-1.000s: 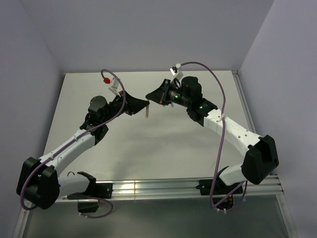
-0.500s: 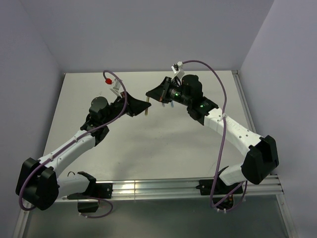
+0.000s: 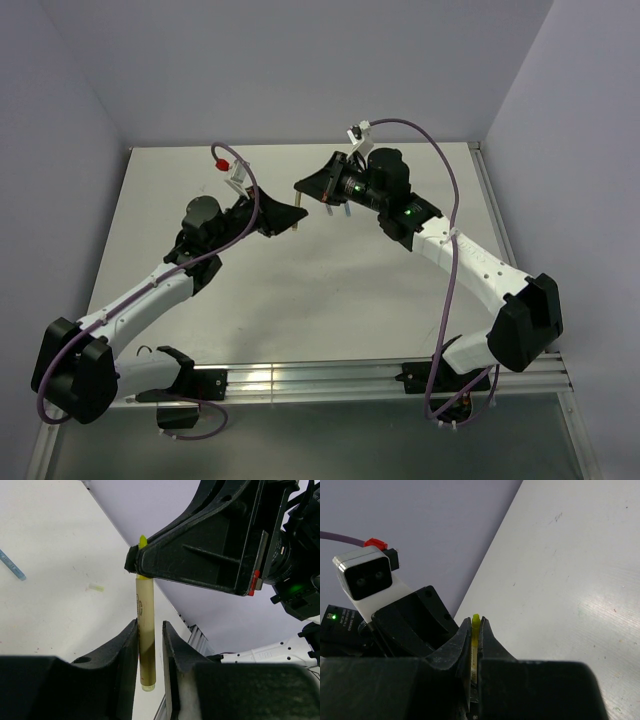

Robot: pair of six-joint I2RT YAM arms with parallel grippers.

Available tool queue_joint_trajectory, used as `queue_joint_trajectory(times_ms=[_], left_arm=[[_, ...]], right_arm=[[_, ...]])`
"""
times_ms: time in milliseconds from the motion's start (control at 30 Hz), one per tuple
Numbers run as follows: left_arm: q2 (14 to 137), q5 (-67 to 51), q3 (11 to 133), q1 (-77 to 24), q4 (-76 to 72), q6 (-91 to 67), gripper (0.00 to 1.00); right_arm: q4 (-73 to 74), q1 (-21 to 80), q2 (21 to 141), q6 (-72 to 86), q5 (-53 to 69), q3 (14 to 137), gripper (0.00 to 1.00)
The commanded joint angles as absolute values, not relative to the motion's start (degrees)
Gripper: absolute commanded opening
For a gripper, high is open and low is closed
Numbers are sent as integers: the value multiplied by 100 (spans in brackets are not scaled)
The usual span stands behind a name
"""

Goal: Insert the pens into the pen caps

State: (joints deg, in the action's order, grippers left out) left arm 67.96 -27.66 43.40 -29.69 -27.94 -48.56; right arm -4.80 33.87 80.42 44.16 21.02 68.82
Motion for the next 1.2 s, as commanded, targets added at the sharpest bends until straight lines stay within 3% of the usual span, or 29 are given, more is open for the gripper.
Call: queue_joint_trajectory(times_ms=[0,167,267,300,367,500,567,600,800,900,1167], left_arm=[[6741,-2839,4421,-3050,-2900,-4737,29],[6776,-2812,4456,-3059,-2935,-4764,28],[6820,-2856,4491,-3059,-2936,-4790,20],[6838,-2839,4491,-3059,-2927,-4799,10],[6820,-2804,4491,-3067,-2918,-4825,0],[6742,-2707,4631,-3067,-2611,-4746,0],[6671,-2506,4780,-3067,-2199,-4633,0],[6601,-2427,4833,-3067,-2032,-4588,0],[6364,-1653,5247,-3059,-379,-4272,0],[6241,-1468,5230,-3041,-19,-4245,0],[6030,-1029,5458,-2988,1484,-3676,0]], right_arm=[[-694,3366,7945,4447,1969,7181,0],[-703,3375,7972,4456,2048,7163,0],[-703,3366,7945,4456,2030,7137,0],[-694,3366,7937,4439,2039,7137,0],[-694,3375,7937,4412,2057,7146,0],[-633,3366,7866,4333,2048,7093,0],[-537,3366,7805,4228,1908,7032,8],[-380,3366,7700,4175,1829,7014,20],[473,3130,7120,3674,1161,6917,55],[746,2666,6795,3612,1213,6698,61],[2003,1451,6723,2980,115,5916,61]])
